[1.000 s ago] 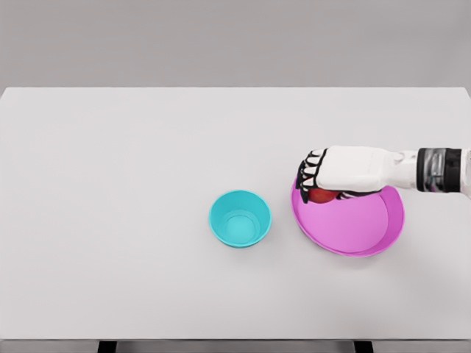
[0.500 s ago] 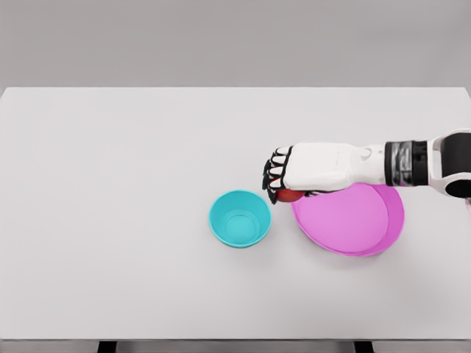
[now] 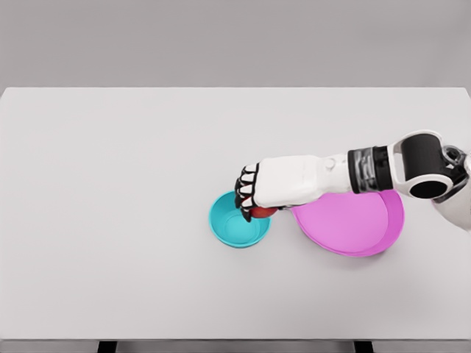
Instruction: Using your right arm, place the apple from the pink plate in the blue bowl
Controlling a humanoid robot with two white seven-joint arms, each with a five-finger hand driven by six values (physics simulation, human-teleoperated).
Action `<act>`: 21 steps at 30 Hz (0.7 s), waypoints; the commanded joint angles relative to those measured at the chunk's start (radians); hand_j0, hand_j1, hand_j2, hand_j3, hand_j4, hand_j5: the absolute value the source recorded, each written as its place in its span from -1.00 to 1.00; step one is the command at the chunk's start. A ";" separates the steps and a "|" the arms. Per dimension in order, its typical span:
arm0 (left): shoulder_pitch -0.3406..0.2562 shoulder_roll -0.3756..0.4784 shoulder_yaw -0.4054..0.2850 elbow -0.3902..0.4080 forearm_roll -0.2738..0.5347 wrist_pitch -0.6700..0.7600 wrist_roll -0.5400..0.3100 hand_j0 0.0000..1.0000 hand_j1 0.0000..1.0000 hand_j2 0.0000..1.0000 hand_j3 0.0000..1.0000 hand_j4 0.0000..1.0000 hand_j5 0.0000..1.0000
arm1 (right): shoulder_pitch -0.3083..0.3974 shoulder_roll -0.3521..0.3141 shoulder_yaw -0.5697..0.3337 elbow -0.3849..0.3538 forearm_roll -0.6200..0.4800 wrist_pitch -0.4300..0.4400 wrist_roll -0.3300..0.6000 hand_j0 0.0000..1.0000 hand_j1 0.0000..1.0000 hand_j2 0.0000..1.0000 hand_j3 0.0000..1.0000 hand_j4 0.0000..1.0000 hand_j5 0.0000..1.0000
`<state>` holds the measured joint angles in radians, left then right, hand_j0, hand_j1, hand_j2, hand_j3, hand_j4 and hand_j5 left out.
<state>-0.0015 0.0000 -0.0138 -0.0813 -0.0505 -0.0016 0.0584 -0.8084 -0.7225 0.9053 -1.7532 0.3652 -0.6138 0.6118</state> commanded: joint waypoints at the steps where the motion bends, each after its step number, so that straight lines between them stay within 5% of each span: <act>1: 0.000 0.000 0.000 0.000 0.000 0.000 0.000 1.00 1.00 1.00 1.00 1.00 1.00 | -0.002 0.009 0.024 0.000 -0.005 0.003 -0.001 0.07 0.07 0.07 0.07 0.07 0.07; 19: 0.000 0.000 0.000 0.000 0.000 0.000 0.000 1.00 1.00 1.00 1.00 1.00 1.00 | -0.064 0.066 0.103 0.001 -0.003 0.003 -0.001 0.09 0.09 0.09 0.09 0.09 0.09; 20: 0.000 0.000 0.000 0.000 0.000 0.000 0.000 1.00 1.00 1.00 1.00 1.00 1.00 | -0.063 0.064 0.103 0.001 -0.003 0.003 -0.001 0.18 0.18 0.18 0.18 0.18 0.18; 21: 0.000 0.000 0.000 0.000 0.000 0.000 0.000 1.00 1.00 1.00 1.00 1.00 1.00 | -0.063 0.066 0.103 0.001 -0.003 0.003 -0.001 0.49 0.49 0.49 0.49 0.49 0.49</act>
<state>-0.0015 0.0000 -0.0138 -0.0813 -0.0505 -0.0016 0.0584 -0.8713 -0.6575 1.0069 -1.7517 0.3675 -0.6140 0.6106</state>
